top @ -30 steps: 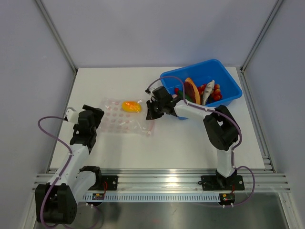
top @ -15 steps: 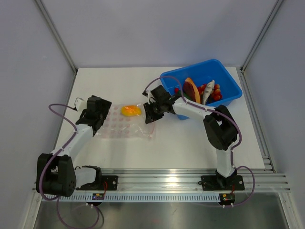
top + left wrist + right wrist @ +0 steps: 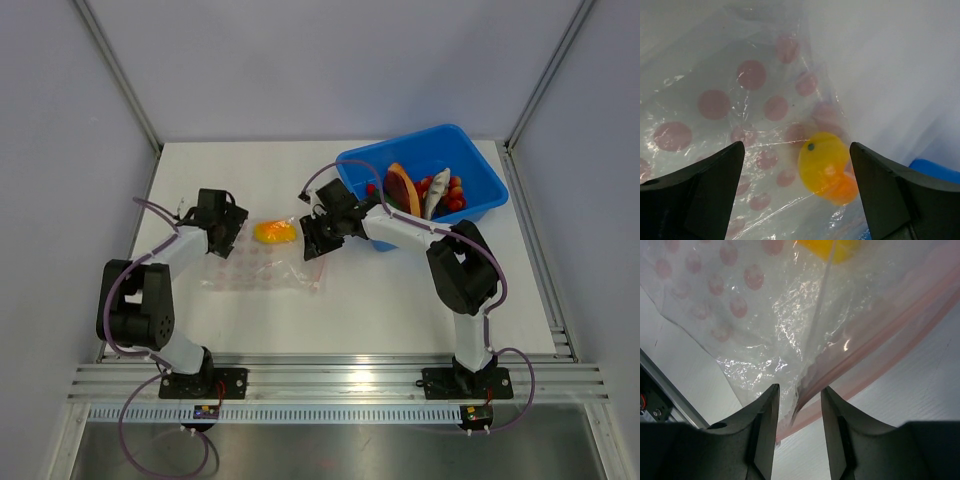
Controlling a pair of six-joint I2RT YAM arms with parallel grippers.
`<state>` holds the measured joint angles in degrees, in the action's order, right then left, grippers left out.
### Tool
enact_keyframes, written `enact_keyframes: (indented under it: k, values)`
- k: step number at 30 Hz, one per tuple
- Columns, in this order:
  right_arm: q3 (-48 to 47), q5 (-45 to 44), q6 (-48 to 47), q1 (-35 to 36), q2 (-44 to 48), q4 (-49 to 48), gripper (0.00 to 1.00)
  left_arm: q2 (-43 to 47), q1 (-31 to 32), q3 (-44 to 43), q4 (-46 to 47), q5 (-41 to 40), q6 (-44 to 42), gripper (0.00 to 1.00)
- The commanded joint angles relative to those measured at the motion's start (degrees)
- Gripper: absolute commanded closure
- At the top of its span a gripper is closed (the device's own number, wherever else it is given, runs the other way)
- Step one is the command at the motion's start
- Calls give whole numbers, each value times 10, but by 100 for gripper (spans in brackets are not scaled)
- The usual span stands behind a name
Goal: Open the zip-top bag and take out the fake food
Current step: Adjust the zipper food storage bag at the center of the board.
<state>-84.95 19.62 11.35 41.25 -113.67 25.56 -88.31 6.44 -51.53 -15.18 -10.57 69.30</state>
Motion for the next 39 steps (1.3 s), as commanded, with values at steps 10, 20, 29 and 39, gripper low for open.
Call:
enact_keyframes:
  k: [10, 20, 29, 39]
  values:
    - [-3, 4, 4, 6, 6, -27, 53, -98, -22, -23, 35, 154, -20, 19]
    - [10, 22, 6, 6, 13, -53, 52, -113, -40, -9, 59, 150, -23, 25]
    - [15, 22, 7, 6, 17, -62, 49, -143, -42, -32, 34, 158, -31, 34]
    - [22, 17, 6, 6, 27, -74, 48, -143, -49, -11, 75, 195, -36, 89]
